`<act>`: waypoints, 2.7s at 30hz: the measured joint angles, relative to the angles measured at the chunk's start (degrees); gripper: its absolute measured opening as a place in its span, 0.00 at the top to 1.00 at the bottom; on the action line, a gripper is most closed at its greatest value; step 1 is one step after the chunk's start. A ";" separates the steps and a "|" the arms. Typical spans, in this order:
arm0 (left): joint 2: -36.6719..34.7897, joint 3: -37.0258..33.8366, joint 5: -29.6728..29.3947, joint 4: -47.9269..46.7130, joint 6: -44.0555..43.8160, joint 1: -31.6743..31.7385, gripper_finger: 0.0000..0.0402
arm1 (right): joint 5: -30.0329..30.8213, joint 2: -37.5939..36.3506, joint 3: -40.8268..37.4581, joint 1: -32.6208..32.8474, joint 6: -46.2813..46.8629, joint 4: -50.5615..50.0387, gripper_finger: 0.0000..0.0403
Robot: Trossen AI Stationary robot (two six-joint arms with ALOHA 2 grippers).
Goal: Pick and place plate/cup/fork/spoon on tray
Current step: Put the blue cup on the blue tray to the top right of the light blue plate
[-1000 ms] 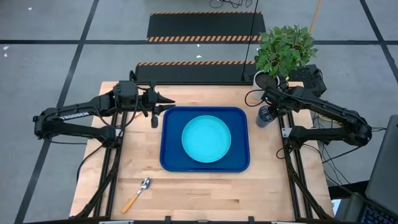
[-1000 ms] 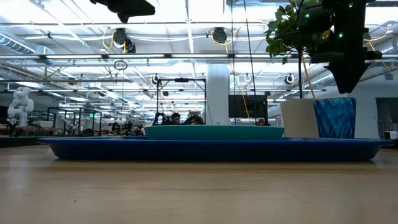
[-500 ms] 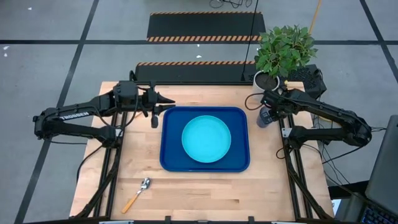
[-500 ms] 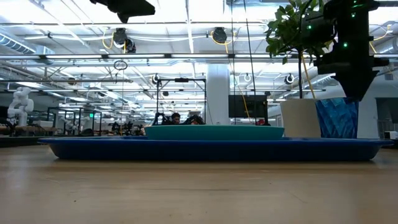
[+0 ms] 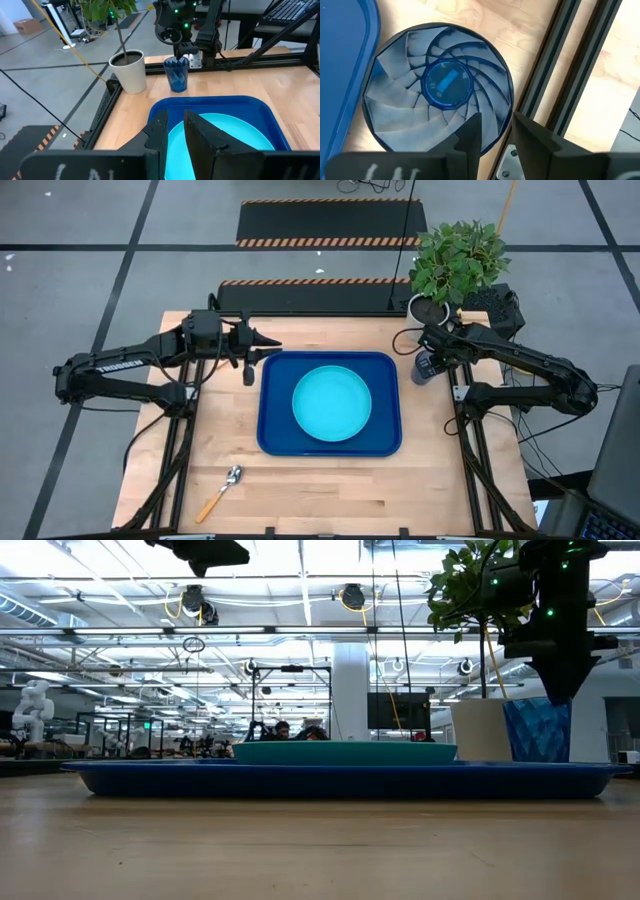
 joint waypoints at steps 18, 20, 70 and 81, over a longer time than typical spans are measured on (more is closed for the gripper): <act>0.00 0.00 0.00 0.00 0.02 -0.02 0.83 | -0.07 0.00 -4.06 0.02 0.68 3.01 0.75; 0.01 0.00 0.00 0.00 0.04 -0.02 0.83 | -0.02 0.02 -4.26 0.02 0.23 3.00 0.75; 0.02 0.00 0.00 -0.52 0.28 -0.02 0.83 | -13.34 -0.13 1.45 0.00 -8.14 11.65 1.00; 0.02 0.00 0.00 -0.11 0.22 -0.02 0.83 | -14.30 1.50 8.41 0.02 -7.20 11.92 1.00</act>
